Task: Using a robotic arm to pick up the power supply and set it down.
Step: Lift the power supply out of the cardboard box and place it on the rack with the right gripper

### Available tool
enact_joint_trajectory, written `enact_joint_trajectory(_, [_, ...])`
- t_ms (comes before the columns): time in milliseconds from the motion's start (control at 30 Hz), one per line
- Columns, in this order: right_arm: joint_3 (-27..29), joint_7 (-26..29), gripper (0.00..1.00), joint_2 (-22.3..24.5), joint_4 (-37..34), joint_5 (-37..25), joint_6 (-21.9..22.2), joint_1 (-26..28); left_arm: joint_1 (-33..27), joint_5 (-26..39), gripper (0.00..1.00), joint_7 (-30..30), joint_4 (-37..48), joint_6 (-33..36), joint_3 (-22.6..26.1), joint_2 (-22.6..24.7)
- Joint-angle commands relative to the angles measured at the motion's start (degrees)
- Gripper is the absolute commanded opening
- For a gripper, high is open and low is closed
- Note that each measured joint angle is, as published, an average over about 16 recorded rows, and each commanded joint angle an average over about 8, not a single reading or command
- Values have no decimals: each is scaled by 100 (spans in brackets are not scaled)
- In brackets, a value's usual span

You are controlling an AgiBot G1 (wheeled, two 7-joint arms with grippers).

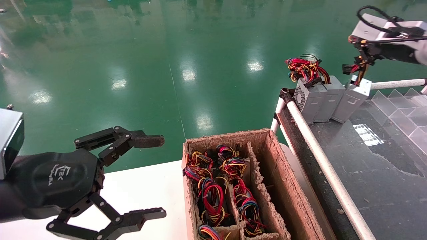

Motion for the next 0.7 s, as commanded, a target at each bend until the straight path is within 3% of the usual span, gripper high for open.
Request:
enact_joint_trajectory(33, [-3, -14, 0, -68, 8, -5, 26, -13, 0, 0, 100, 0, 0, 0, 0, 0])
enact_joint_trajectory(333, [-5, 1, 2, -265, -30, -6, 179, -63, 0, -1, 100, 1, 0, -1, 2, -1])
enact_joint_trajectory(367, [-7, 2, 7, -275, -34, -10, 192, -68, 0, -1, 100, 1, 0, -1, 2, -1])
enact_joint_trajectory(600, [-12, 18, 93, -286, -59, -17, 239, -85, -1, -2, 100, 1, 0, -1, 3, -1])
enact_joint_trajectory(633, [-13, 20, 100, -284, -61, -17, 240, -85, -1, -2, 100, 1, 0, -1, 3, -1])
enact_joint_trajectory(700, [-14, 24, 100, -279, -62, -20, 240, -85, -1, -2, 100, 2, 0, -1, 3, -1])
